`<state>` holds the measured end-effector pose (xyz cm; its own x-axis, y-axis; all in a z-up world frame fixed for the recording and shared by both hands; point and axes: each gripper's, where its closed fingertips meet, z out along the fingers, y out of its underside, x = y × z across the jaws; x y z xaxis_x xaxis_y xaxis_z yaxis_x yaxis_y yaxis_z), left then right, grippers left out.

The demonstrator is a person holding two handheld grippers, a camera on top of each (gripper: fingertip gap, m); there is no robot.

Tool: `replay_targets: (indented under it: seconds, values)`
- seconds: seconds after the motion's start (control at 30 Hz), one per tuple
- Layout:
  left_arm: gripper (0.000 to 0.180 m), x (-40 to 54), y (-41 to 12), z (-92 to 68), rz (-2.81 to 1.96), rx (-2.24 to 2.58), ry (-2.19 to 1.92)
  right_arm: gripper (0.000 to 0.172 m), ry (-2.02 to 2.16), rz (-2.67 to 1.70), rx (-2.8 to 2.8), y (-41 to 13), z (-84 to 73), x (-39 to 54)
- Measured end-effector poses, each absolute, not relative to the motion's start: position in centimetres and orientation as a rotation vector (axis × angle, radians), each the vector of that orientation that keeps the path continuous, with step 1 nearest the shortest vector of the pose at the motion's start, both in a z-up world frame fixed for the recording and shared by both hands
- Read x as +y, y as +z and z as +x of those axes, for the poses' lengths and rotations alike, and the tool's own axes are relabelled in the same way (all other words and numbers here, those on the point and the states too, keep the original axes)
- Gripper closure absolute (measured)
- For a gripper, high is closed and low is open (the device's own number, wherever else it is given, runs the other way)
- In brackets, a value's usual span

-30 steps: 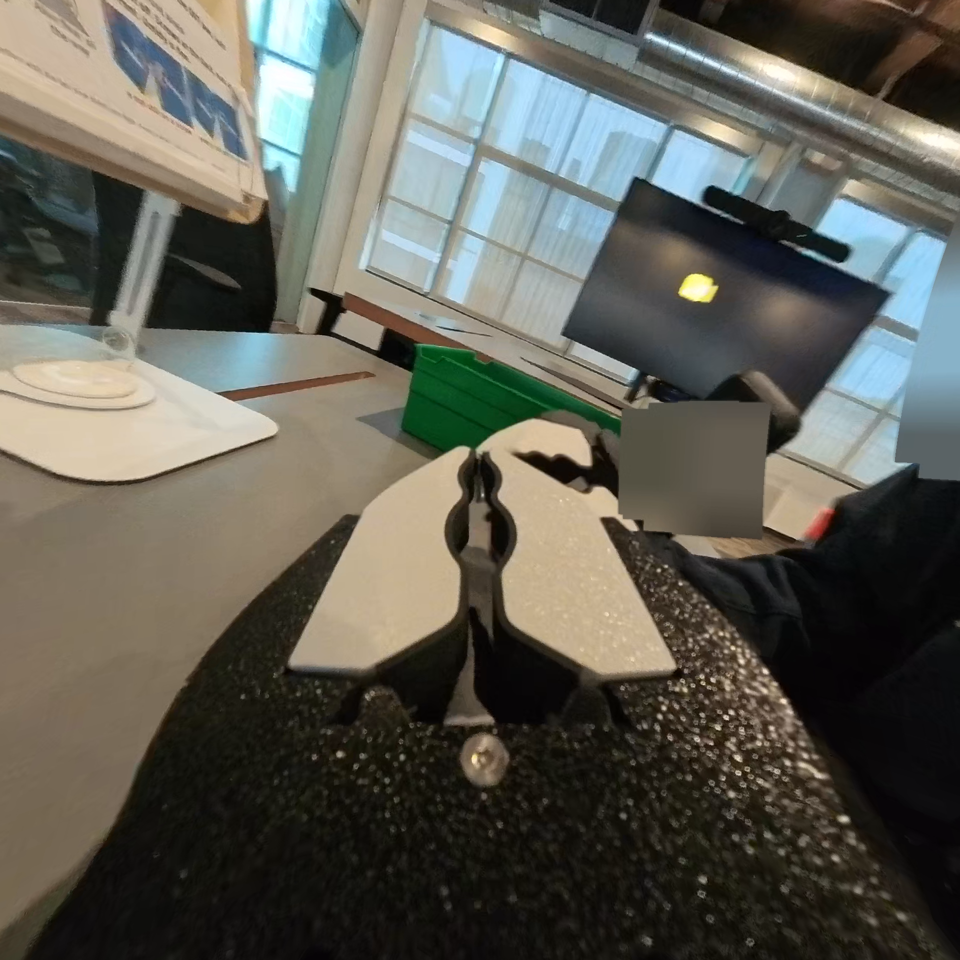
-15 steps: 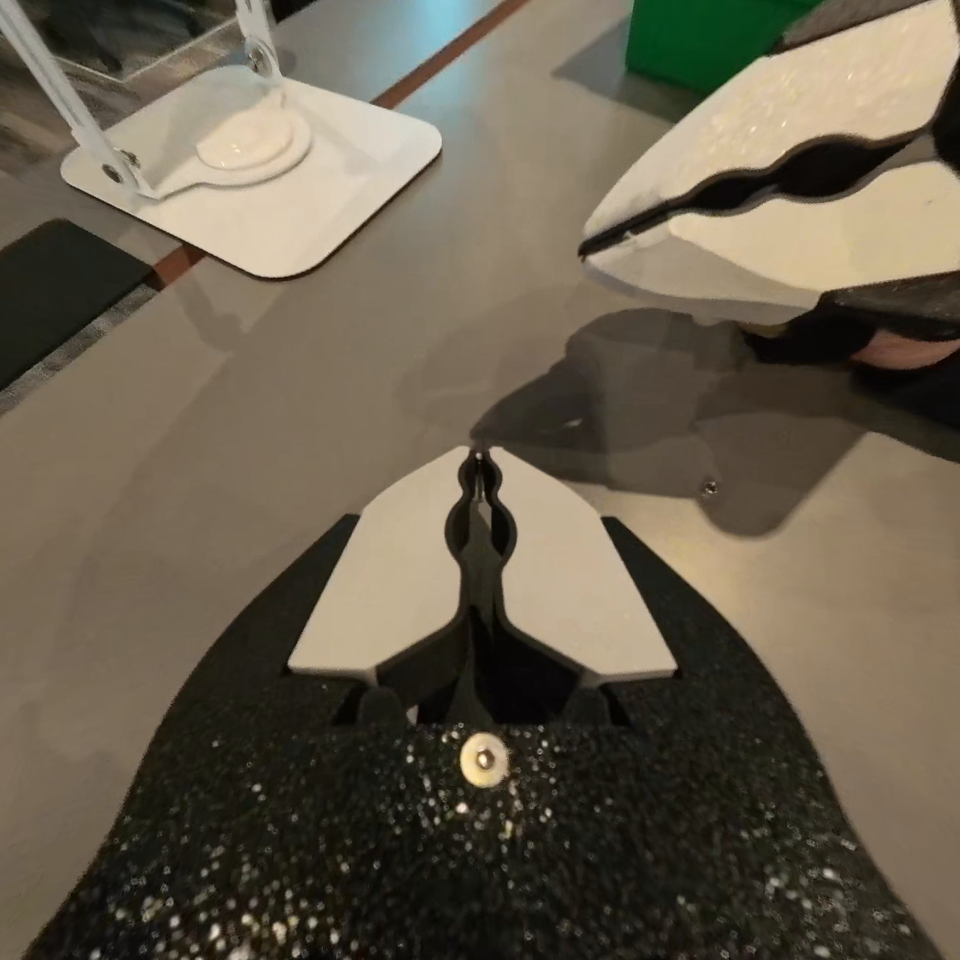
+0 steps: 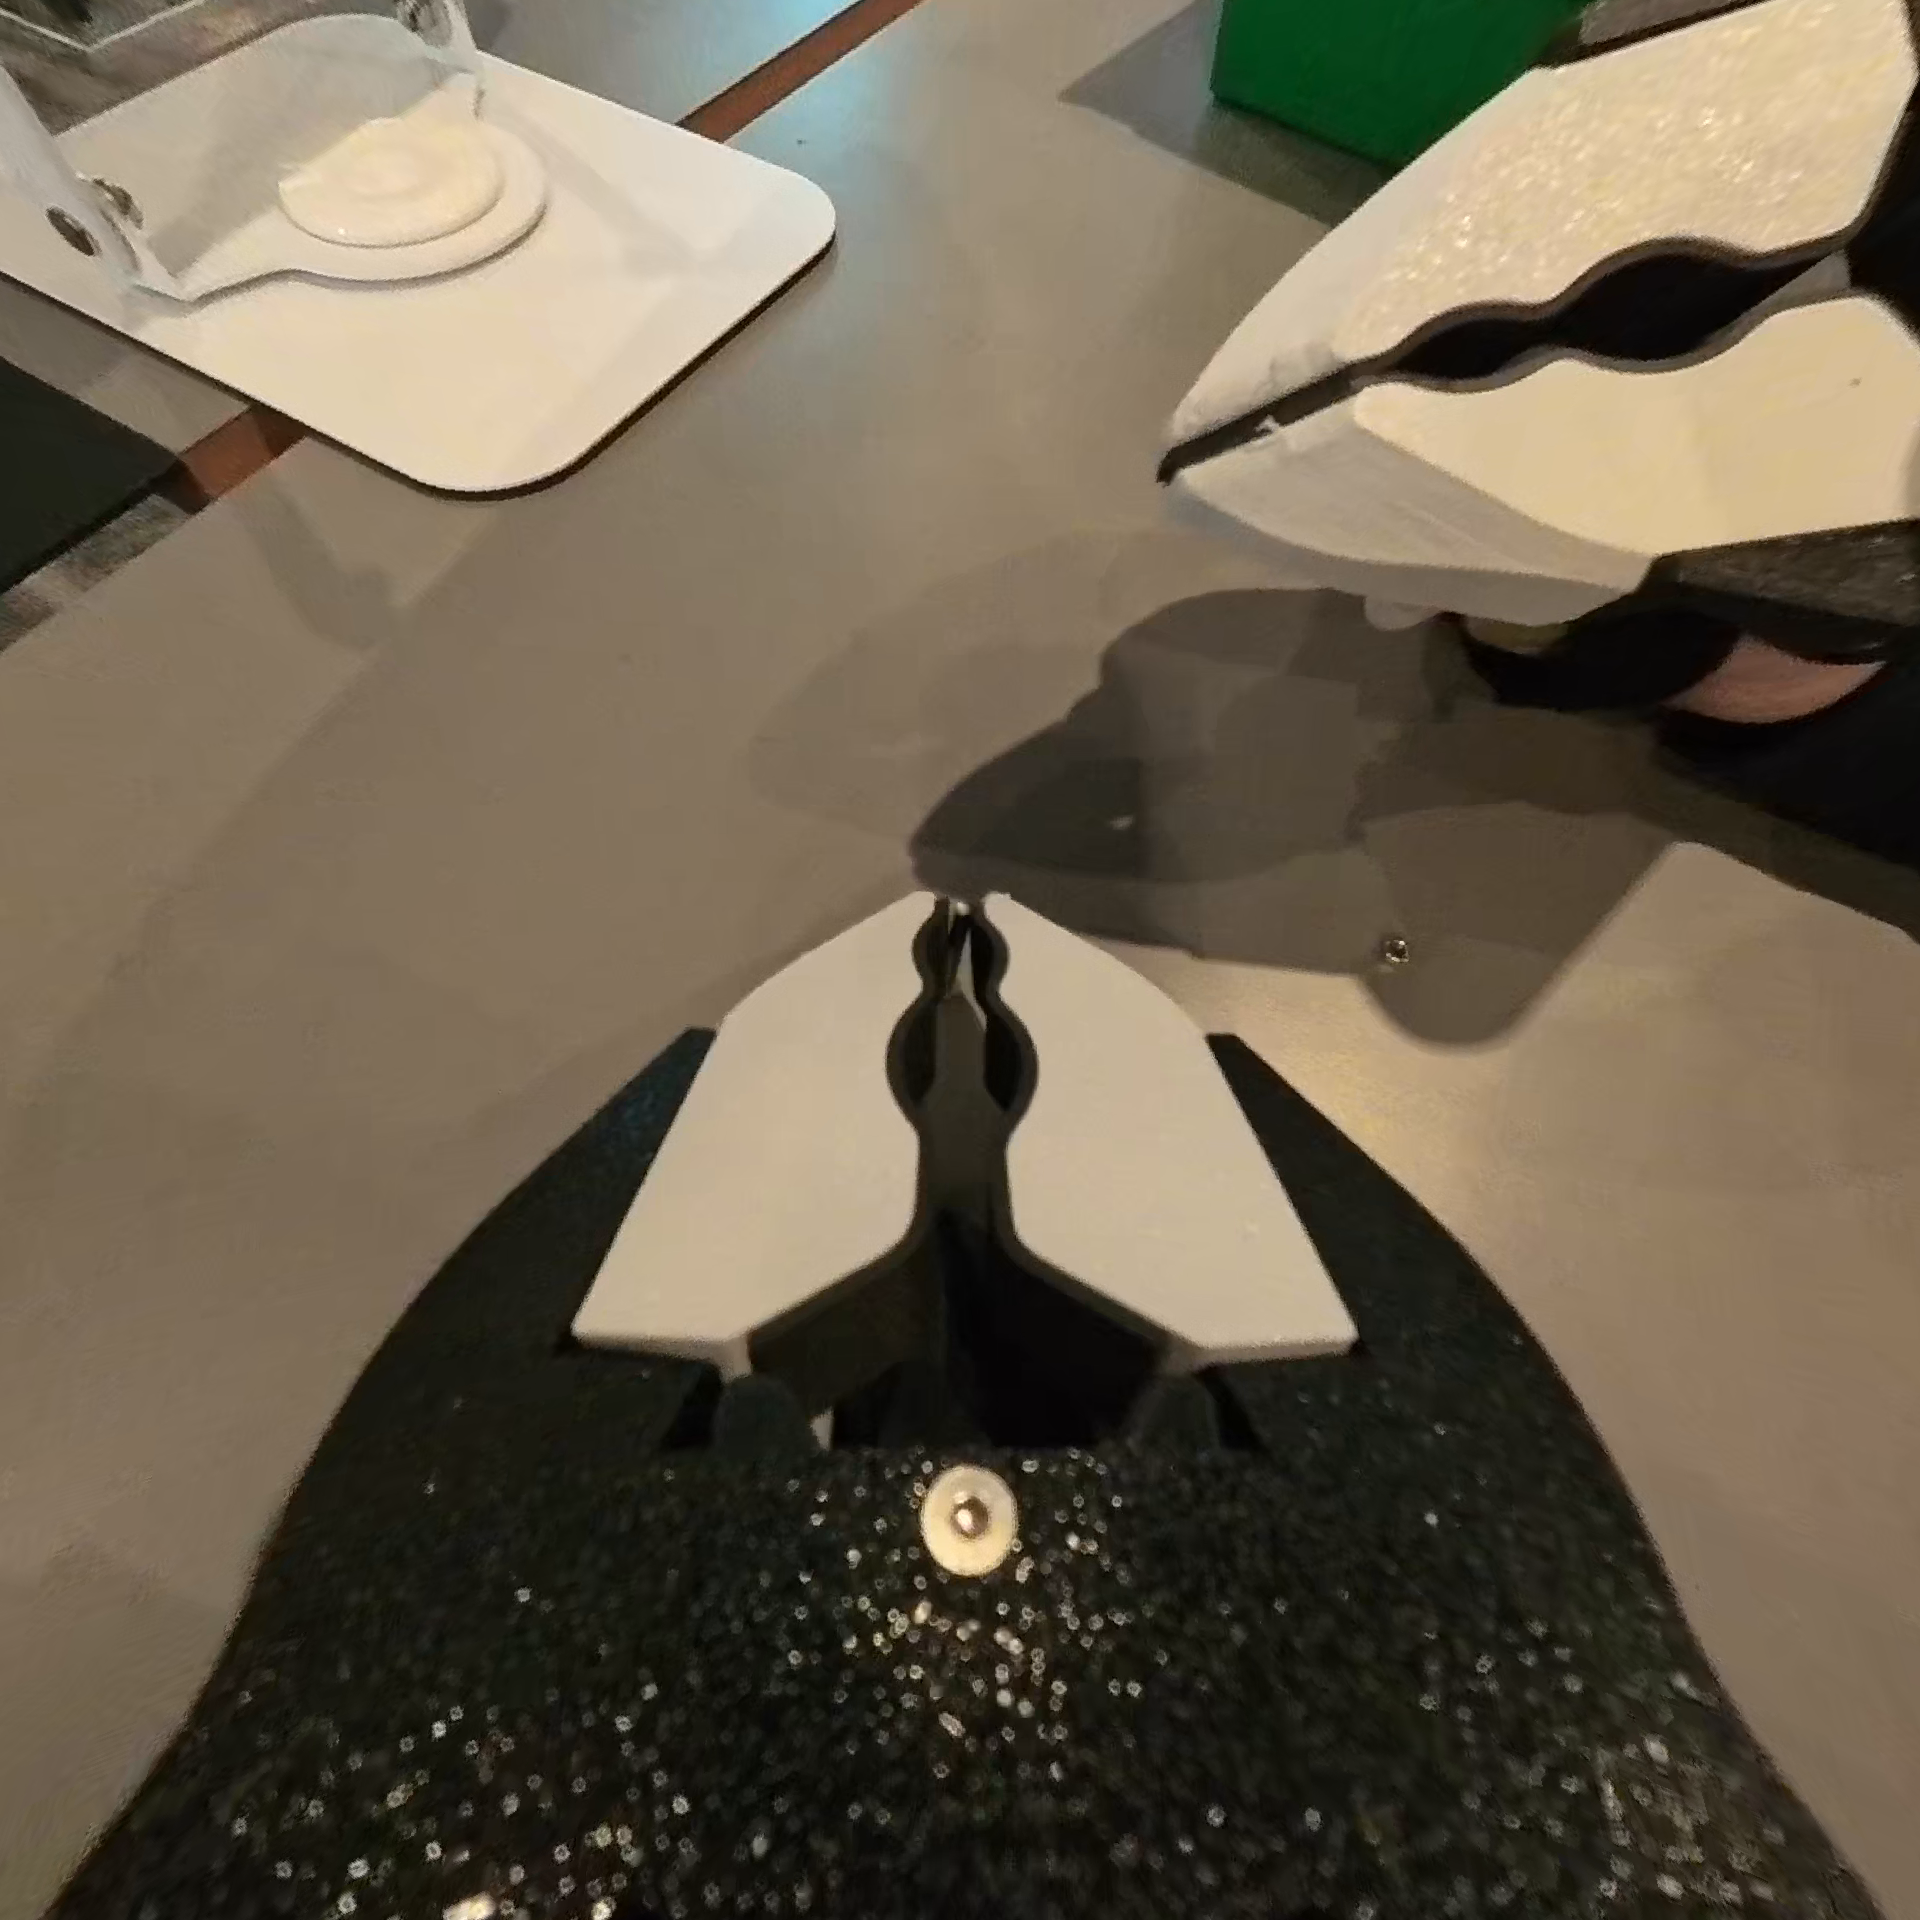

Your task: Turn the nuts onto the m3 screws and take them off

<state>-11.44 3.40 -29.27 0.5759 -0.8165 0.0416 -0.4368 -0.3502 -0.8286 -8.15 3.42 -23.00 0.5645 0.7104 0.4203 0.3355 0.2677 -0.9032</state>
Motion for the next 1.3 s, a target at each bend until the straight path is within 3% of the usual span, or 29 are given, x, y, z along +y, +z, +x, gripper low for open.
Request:
replay_targets:
  seconds: [0.8,1.07,1.3]
  values:
    - [0.178,3.5,-31.0,-11.8,-2.084,1.049,-0.5,0.17,0.334,-1.334,-1.083,-23.7,-9.1,3.0]
    - [0.178,2.7,-29.1,-10.2,-1.854,1.179,-0.445,0.158,0.504,-1.361,-1.156,-24.0,-10.4,1.7]
    - [0.179,2.4,-27.8,-9.7,-1.696,1.26,-0.289,0.159,0.547,-1.357,-1.225,-24.5,-10.8,0.9]
